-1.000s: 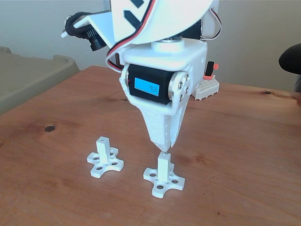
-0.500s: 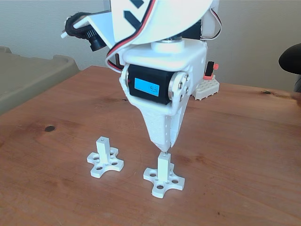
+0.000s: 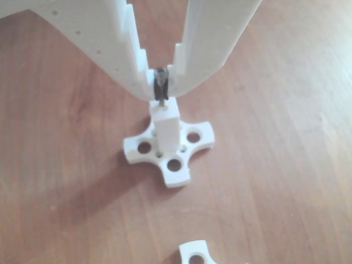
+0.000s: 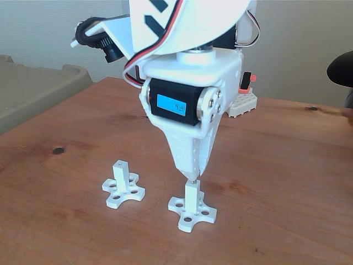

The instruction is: Grab the screw and set it in the hole.

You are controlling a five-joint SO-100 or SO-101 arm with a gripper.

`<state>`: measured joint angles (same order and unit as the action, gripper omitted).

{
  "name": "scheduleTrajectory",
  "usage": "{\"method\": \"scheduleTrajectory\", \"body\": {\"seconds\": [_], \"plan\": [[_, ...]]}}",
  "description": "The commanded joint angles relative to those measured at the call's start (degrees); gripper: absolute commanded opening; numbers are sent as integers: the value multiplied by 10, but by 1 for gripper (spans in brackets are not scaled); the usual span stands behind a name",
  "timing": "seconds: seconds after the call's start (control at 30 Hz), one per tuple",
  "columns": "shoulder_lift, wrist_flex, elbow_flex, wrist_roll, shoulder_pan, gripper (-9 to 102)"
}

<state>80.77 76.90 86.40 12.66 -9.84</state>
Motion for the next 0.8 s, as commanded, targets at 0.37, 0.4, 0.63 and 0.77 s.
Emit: {"method": "scheduleTrajectory", "body": {"seconds": [0.37,0.4,0.63,0.77], "plan": [[8,-8,-24,-10,5,-4],[8,-8,-24,-10,6,-4],[11,-2,-27,-11,8,-4],[12,0,-29,-12,10,-4]]}}
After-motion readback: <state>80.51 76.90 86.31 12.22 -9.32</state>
